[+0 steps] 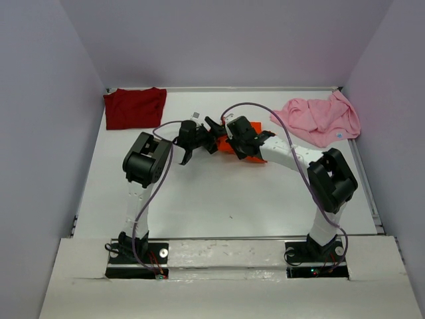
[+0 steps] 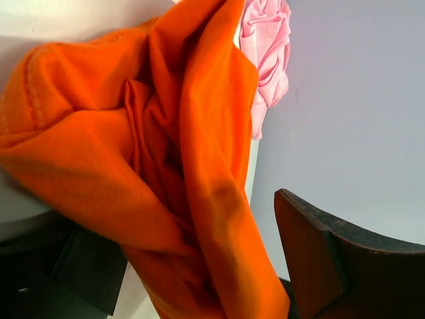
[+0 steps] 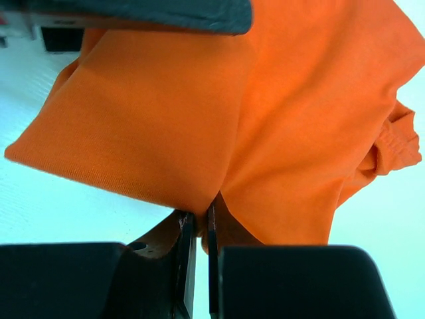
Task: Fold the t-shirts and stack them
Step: Put the neatly folded tshirt into the corner of the board with the left arm
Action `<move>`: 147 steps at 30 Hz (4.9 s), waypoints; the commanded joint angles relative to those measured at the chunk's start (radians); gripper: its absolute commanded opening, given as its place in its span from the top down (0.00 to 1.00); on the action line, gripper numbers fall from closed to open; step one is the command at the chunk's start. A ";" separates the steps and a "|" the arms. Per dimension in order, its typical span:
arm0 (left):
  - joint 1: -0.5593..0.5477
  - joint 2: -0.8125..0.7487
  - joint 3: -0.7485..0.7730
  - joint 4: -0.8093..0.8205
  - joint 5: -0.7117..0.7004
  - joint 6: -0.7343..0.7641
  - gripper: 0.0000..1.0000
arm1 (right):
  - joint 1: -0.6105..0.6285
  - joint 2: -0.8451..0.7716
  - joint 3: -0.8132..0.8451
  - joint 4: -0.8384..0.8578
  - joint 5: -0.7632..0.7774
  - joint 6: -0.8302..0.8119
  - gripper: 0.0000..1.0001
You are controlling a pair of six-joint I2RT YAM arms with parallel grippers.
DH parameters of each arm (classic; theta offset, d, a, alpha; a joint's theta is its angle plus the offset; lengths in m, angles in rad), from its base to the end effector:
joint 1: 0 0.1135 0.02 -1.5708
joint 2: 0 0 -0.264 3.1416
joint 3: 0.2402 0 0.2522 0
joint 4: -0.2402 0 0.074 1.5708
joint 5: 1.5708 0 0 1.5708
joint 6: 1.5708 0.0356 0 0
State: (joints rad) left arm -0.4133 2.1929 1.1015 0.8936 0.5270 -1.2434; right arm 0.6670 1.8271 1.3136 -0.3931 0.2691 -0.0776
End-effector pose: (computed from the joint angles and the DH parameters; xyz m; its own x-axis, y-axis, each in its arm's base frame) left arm 0.3983 -0.1942 0.1178 -0.8142 -0.5366 -0.2217 0.0865 0.2656 -0.9602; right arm 0.3174 0.2379 0.2155 -0.5805 -0.5522 -0.5983 -0.5141 0.8184 -0.2565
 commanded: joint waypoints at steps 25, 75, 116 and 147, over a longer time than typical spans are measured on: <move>-0.004 0.082 0.337 -0.471 -0.045 0.294 1.00 | 0.057 -0.199 -0.177 -0.029 -0.106 0.303 0.45; 0.341 0.217 1.353 -1.325 -0.848 1.257 1.00 | 0.066 -0.187 -0.456 0.218 -0.493 0.437 0.26; 0.453 0.093 1.203 -1.331 -0.864 1.164 1.00 | 0.075 -0.144 -0.470 0.247 -0.492 0.430 0.27; 0.559 0.177 1.132 -1.351 -1.150 1.047 0.08 | 0.075 -0.111 -0.467 0.257 -0.524 0.420 0.28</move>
State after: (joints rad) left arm 0.1501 2.4718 2.2055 -0.4545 -0.5934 -0.1741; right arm 0.7341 1.6764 0.8711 -0.0628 -0.2661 0.3580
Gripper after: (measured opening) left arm 0.918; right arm 0.710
